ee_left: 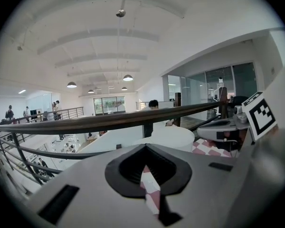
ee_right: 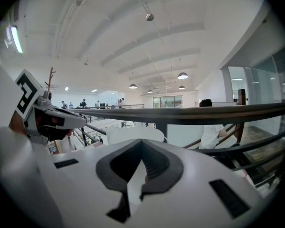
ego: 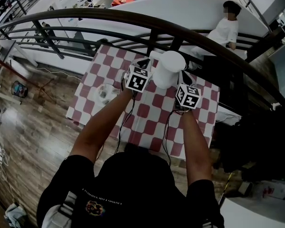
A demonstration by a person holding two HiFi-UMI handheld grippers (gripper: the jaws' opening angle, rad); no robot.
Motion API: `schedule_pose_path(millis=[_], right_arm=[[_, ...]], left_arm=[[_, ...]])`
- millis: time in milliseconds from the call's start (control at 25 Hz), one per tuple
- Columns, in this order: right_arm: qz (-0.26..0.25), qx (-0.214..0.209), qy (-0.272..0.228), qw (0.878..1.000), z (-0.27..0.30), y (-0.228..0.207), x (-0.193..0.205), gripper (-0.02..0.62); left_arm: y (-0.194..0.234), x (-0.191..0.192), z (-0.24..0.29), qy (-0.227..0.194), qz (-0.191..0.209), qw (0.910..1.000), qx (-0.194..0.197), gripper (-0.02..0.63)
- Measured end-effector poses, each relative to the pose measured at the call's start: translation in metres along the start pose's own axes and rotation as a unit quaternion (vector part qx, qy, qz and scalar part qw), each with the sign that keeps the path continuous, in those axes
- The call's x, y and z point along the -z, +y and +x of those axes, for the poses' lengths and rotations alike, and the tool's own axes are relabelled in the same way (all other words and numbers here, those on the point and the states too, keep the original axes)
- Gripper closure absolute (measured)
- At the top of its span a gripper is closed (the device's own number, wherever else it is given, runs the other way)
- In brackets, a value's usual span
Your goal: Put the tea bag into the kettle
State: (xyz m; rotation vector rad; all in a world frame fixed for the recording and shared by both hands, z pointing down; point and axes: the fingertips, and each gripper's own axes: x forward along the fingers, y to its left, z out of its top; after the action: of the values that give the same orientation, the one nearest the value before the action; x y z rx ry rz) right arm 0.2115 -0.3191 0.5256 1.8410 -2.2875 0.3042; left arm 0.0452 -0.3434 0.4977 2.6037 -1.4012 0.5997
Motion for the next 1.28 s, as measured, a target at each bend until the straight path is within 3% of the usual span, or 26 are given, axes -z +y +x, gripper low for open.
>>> schedule_pose_path(millis=[200,400,720,960,1160,1280], right_arm=[[0.004,-0.030,-0.041,0.999,-0.035,0.023,-0.011,0.583],[0.008,-0.061,-0.054,0.997,-0.088,0.056,-0.018,0.581],[-0.005,-0.085,-0.067,0.994,-0.179,0.098,-0.038,0.581],[0.001,-0.086,-0.056,0.995,-0.241,0.131,-0.034,0.581],[0.028,-0.078,-0.057,0.995,-0.284,0.157,-0.029,0.581],[0.049,-0.079,-0.057,0.994,-0.302,0.169,-0.028,0.582]], left_arm=[[-0.003,0.011,-0.039,-0.012,0.025,0.9996,-0.006,0.607],[-0.008,0.030,-0.082,0.005,0.018,0.9998,-0.001,0.607],[-0.028,0.043,-0.157,-0.006,-0.005,0.9996,0.025,0.607],[-0.064,0.059,-0.202,0.005,0.045,0.9977,0.050,0.607],[-0.092,0.073,-0.239,0.010,-0.010,0.9956,0.093,0.607],[-0.106,0.072,-0.256,0.007,-0.009,0.9936,0.112,0.607]])
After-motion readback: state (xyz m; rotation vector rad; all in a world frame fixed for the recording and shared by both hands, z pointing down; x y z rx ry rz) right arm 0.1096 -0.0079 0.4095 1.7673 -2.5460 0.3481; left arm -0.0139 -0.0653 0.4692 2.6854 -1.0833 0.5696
